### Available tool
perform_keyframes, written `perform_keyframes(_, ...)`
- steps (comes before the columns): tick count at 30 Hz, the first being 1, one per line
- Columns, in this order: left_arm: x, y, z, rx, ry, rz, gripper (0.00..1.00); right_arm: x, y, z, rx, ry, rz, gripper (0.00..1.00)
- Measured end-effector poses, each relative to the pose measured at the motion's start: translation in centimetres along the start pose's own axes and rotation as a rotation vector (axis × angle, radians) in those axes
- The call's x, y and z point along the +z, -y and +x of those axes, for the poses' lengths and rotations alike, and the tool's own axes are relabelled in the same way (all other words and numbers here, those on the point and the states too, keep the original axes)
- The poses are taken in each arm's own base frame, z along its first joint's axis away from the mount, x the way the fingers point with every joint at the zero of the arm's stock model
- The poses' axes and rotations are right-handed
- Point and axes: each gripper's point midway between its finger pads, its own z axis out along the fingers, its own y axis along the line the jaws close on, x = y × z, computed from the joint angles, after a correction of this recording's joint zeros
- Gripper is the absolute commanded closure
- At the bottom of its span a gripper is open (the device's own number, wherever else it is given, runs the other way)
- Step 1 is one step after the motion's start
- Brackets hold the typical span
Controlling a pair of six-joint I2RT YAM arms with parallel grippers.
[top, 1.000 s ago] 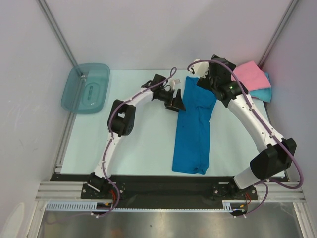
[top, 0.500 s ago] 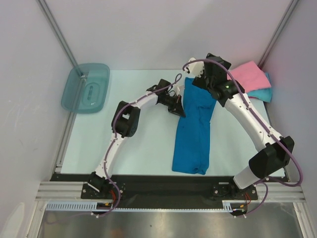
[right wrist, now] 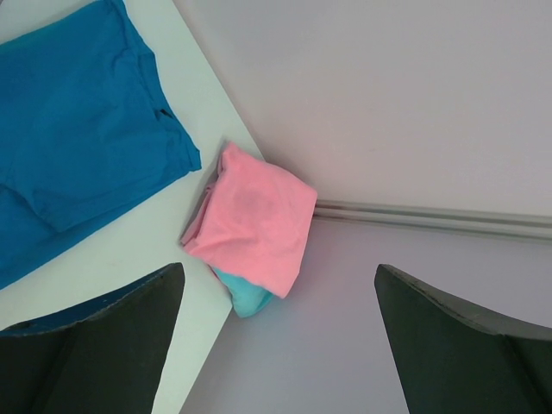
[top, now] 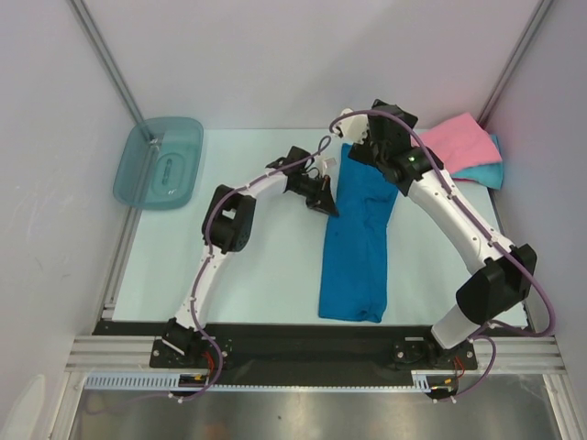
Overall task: Fold and stack the t-shirts
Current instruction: Fold the tshirt
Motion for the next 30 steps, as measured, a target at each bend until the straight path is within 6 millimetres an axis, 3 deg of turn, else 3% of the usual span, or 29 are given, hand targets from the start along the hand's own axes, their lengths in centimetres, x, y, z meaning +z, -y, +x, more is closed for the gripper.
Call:
perform_keyframes(12, -4.1, -3.0, -1.3, -0.093, 0.059, -0.034, 0.99, 0.1, 0.0, -1.1, -0.003, 0.021, 0.004, 0.0)
perform_keyframes(20, -5.0, -3.4, -1.3, -0.091, 0.061, -0.046, 1.0, 0.1, 0.1, -1.7, -0.007, 0.033, 0.008, 0.0)
perform_keyframes(21, -5.1, -3.5, -1.2, -0.087, 0.059, -0.048, 0.91, 0.1, 0.1, -1.7, -0.008, 0.033, 0.008, 0.0)
perform_keyframes(22, -5.1, -3.5, -1.2, -0.078, 0.057, -0.048, 0.51, 0.1, 0.1, -1.7, -0.009, 0.033, 0.009, 0.0)
perform_keyframes(23, -5.1, -3.5, -1.1, -0.064, 0.055, -0.049, 0.36, 0.1, 0.1, -1.7, -0.009, 0.034, 0.009, 0.0)
perform_keyframes(25, -5.6, -1.8, -1.0, -0.068, 0.044, 0.023, 0.19, 0.2, 0.1, -1.8, -0.01, 0.034, 0.009, 0.0)
perform_keyframes(26, -5.9, -1.3, -1.2, -0.047, 0.046, 0.019, 0.0, 0.2, 0.1, -1.8, -0.01, 0.034, 0.01, 0.0)
perform_keyframes(30, -6.7, -0.7, -1.6, 0.012, 0.054, -0.007, 0.0, 0.3, 0.2, -1.9, -0.016, 0.036, 0.014, 0.0)
